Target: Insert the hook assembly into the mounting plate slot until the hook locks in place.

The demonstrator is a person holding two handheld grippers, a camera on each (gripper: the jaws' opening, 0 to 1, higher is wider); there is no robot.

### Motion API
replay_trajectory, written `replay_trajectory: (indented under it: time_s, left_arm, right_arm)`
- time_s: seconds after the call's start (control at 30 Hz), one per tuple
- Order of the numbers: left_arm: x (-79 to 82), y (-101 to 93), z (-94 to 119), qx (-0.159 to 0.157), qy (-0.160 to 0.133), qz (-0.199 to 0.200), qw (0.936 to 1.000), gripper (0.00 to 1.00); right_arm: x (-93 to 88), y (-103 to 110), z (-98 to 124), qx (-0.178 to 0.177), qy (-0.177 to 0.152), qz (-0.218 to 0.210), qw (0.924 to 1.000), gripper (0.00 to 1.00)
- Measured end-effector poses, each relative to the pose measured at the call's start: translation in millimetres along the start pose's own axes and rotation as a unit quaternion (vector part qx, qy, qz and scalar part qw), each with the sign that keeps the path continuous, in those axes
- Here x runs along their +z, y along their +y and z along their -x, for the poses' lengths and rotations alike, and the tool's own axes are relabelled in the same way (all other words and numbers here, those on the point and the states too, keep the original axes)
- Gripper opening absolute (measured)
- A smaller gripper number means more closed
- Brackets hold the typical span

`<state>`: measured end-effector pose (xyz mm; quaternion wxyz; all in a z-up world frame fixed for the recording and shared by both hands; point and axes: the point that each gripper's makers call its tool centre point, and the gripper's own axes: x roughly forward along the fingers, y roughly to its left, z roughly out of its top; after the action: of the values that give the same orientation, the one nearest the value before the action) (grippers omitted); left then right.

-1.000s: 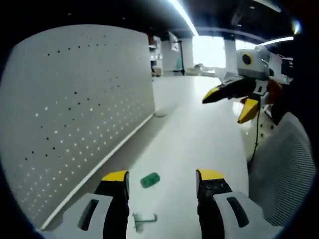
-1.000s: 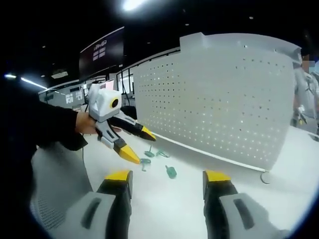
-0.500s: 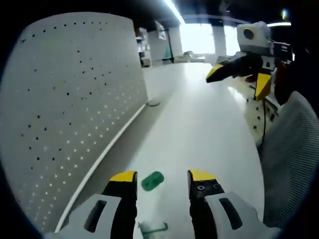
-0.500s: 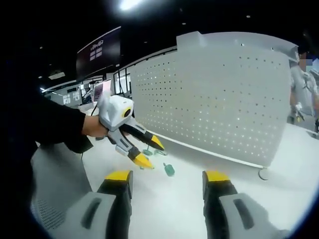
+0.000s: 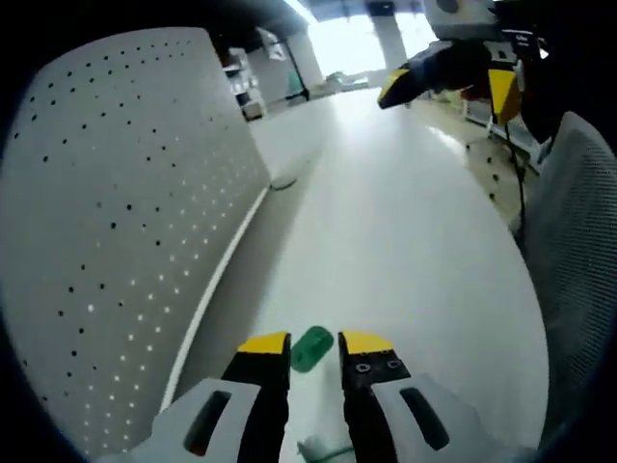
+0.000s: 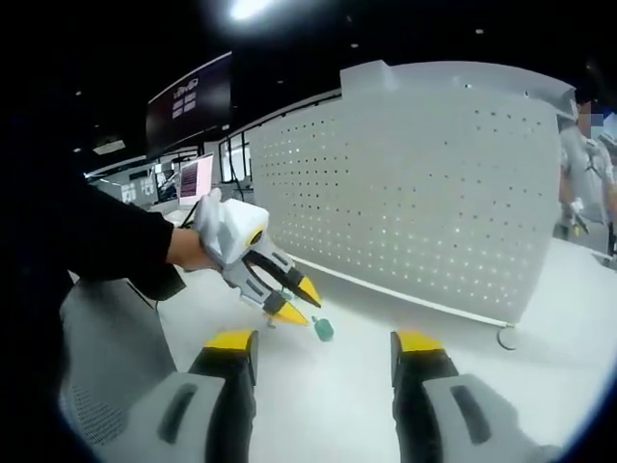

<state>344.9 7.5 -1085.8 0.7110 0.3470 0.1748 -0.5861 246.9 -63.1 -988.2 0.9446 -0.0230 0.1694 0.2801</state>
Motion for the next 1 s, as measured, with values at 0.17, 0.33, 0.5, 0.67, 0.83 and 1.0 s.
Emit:
replay_trajectory:
  time_s: [0.17,0.33,0.5,0.67,0.83,1.0]
  left_arm:
    - [-3.8,0.6,-2.8,-0.003,0.009,-0.007,0.9999,0.18]
    - [-5.5,0.6,-6.2,-0.004,0.013,-0.015,0.9998,0.16]
    - [-9.2,-2.8,-10.9,-0.01,0.02,-0.019,0.9996,0.12]
    - [-7.2,-3.6,-12.3,-0.01,0.016,-0.021,0.9996,0.06]
    - [-6.1,-6.4,-12.2,-0.012,0.015,-0.018,0.9997,0.03]
    - [-5.2,-8.4,-10.5,-0.011,0.011,-0.011,0.9998,0.03]
  right_arm:
    - [0.0,-1.5,0.9,-0.001,0.0,0.0,1.0,0.53]
    - [1.2,-3.5,2.1,-0.004,-0.001,0.0,1.0,0.53]
    - [1.1,-4.4,2.6,-0.006,0.0,0.0,1.0,0.52]
    - [0.4,-5.0,3.2,-0.008,0.001,-0.001,1.0,0.52]
    - [0.2,-4.6,2.6,-0.008,0.001,-0.001,1.0,0.52]
    - [0.2,-2.8,1.8,-0.006,0.001,-0.001,1.0,0.52]
